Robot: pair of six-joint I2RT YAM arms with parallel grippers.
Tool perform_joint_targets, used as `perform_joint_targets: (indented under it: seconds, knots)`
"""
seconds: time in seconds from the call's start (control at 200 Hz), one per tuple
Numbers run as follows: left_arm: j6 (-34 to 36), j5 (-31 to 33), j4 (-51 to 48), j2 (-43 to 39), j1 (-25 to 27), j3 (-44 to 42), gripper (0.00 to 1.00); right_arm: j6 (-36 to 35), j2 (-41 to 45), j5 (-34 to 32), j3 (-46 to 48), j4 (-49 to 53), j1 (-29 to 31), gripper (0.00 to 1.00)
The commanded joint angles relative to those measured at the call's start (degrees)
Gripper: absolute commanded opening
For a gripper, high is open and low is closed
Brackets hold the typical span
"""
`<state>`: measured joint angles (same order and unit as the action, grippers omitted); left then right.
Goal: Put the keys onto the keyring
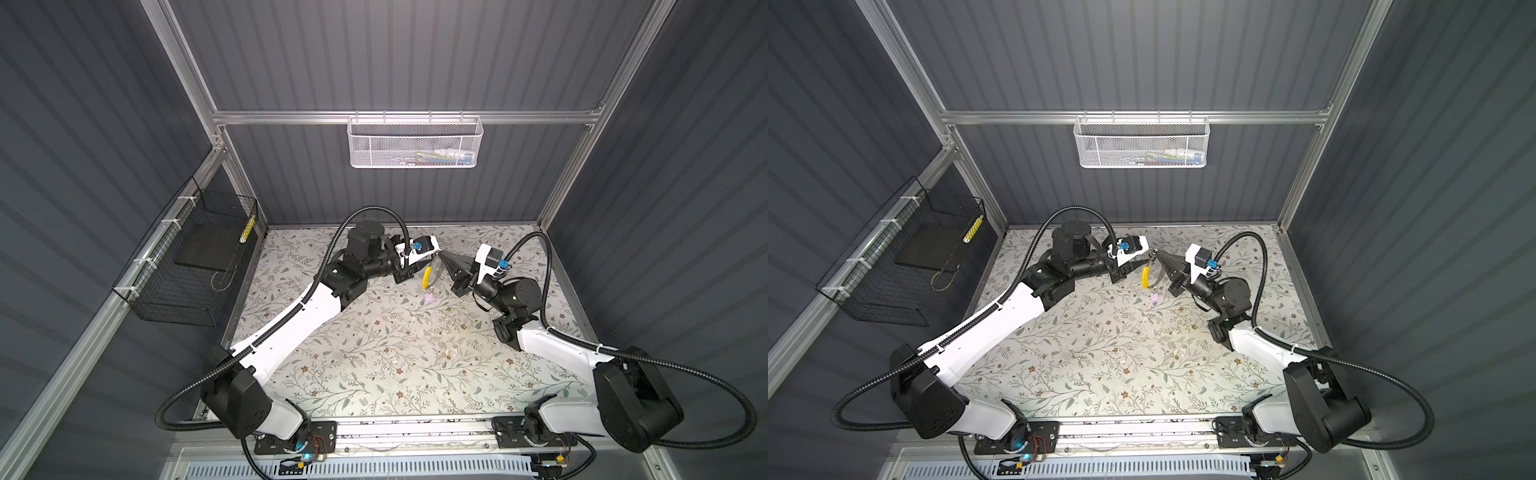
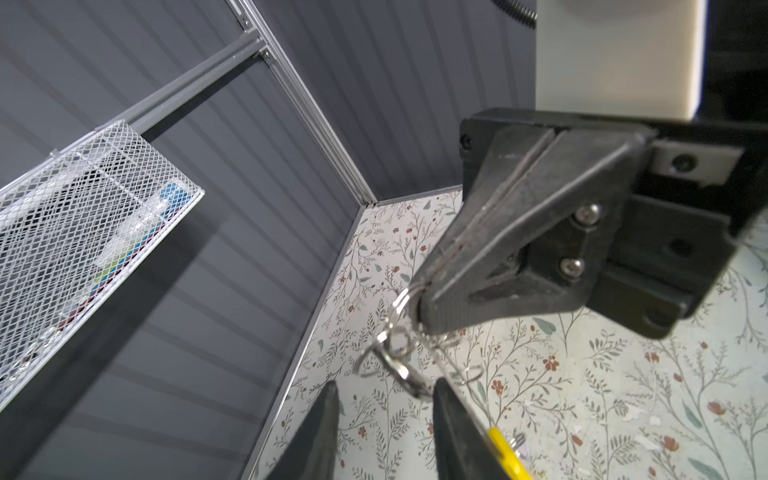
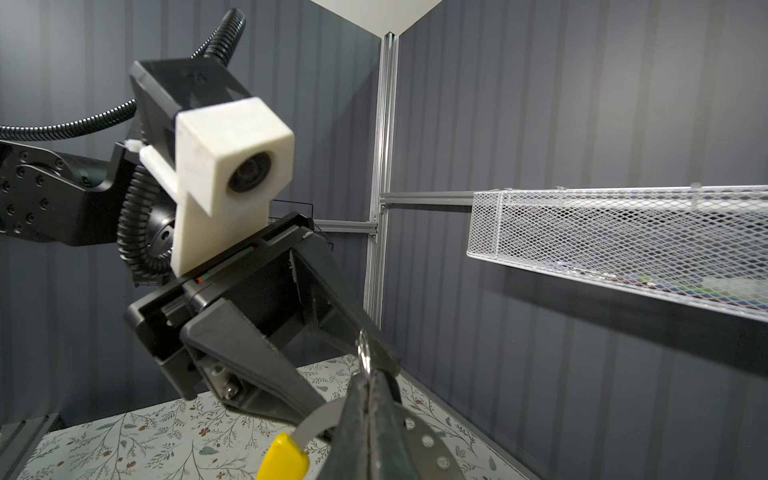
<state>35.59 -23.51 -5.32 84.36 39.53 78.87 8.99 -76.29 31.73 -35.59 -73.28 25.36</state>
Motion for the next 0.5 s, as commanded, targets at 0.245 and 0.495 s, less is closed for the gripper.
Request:
perform_joint_targets:
  seconds: [0.245, 0.495]
  knots:
    - [-6.5, -5.6, -1.4, 2.1, -0.2, 1.3, 0.38, 0.0, 0.3, -1.3, -1.1, -2.6, -0.2, 0.0]
    - [-9.1, -1.1, 0.1, 4.1, -0.3, 3.7, 0.23, 0.3, 0.2, -1.2, -0.9, -2.7, -0.4, 0.0]
